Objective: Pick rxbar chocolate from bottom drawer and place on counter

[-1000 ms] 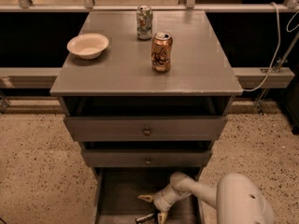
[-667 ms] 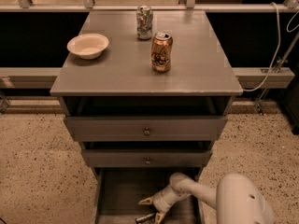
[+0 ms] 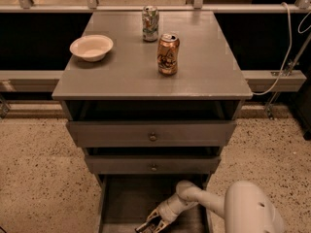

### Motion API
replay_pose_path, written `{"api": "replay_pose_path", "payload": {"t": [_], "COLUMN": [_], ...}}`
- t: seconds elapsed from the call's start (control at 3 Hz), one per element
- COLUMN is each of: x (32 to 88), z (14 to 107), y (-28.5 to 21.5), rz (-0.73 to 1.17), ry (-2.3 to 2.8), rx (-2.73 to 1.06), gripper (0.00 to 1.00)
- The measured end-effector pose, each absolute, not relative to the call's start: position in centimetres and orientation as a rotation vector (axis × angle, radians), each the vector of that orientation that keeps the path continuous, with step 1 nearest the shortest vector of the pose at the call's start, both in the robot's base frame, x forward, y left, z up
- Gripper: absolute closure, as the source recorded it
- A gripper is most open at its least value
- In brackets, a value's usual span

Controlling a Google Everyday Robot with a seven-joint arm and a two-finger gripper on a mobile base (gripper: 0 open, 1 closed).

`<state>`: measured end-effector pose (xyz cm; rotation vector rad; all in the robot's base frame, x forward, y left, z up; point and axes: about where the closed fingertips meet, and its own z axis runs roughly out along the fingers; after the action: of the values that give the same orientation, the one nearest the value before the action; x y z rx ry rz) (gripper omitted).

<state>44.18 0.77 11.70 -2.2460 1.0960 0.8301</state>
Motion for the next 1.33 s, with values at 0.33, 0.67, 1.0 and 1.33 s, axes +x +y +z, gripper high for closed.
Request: {"api": "replay_pose_path", "payload": {"t": [0.33, 0.67, 1.0, 1.33], "x": [43.9, 43.6, 44.0, 43.1], "z": [12.0, 14.3, 19.2, 24.6], "y": [0.9, 0.6, -0.3, -1.5], "rz": [0.827, 0.778, 0.633, 0.483], "ry": [1.085, 1.046, 0.99, 0.946], "rx": [-2.25, -2.242, -2.229, -2.213], "gripper": [0.96, 1.0, 1.0, 1.0]}}
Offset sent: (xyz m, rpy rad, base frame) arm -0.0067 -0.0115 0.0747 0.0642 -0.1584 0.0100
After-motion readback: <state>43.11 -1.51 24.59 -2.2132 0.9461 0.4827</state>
